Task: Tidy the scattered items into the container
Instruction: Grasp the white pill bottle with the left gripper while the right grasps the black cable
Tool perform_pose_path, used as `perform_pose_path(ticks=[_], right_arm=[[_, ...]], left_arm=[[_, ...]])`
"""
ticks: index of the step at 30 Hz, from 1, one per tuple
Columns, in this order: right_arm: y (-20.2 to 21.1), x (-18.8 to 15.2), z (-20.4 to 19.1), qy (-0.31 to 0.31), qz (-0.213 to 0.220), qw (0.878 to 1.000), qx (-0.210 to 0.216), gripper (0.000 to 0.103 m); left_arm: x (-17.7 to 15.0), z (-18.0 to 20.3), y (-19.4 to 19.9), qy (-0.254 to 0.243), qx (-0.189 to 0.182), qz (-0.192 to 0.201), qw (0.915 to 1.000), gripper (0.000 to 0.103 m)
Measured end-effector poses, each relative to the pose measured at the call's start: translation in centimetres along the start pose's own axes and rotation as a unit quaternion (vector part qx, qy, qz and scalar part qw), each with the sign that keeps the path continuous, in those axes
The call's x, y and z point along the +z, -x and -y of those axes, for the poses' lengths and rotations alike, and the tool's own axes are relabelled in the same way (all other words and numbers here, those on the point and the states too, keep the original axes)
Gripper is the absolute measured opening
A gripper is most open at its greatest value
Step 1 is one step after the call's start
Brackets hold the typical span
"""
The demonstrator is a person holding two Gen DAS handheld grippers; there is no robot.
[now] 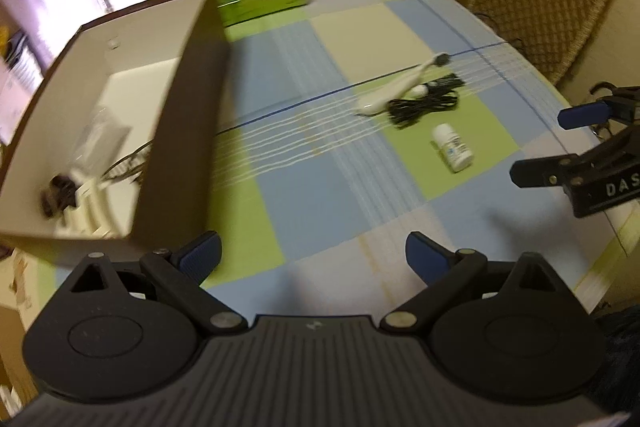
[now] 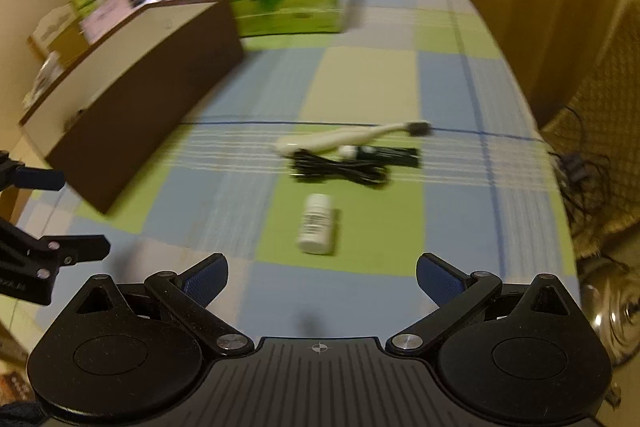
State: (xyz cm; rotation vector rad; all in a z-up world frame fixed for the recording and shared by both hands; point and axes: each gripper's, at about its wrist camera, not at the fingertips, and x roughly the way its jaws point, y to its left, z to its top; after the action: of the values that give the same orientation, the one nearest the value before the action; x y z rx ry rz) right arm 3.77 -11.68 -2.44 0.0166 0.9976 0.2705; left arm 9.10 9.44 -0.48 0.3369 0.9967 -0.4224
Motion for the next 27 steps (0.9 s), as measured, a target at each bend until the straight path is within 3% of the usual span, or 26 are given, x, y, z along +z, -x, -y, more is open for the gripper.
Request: perform_pose_path(ticks=[12, 14, 20, 22, 27], right_arm=[[-0.7, -1.4, 4.9, -0.025, 0.005, 1.000, -0.017, 0.103], [-0.9, -1.2, 5.7, -0.028, 0.003, 1.000, -0.012, 0.089], [-2.0, -0.4, 7.8, -0.027, -0.001, 1.000, -0.007, 0.087], [-2.6, -0.2, 8.5, -0.025, -0.009, 1.000, 0.002, 0.070], [-3.9, 0.4, 9.7, -0.019, -0.020, 1.000, 0.013, 0.070]], left_arm=[[2.8, 5.1, -4.1, -0.030, -0.048, -0.011, 0.9984, 0.091], [3.2, 5.9, -4.7, -0.031, -0.056, -0.012, 0.9979, 0.089], [4.1, 8.0, -6.7, -0.030, -0.068, -0.017, 0.9971, 0.081], [4.3, 8.4, -7.3, -0.023, -0.072, -0.021, 0.9969, 0.079], [5.1, 9.3, -8.7, -0.005, -0.075, -0.028, 0.9967, 0.078]])
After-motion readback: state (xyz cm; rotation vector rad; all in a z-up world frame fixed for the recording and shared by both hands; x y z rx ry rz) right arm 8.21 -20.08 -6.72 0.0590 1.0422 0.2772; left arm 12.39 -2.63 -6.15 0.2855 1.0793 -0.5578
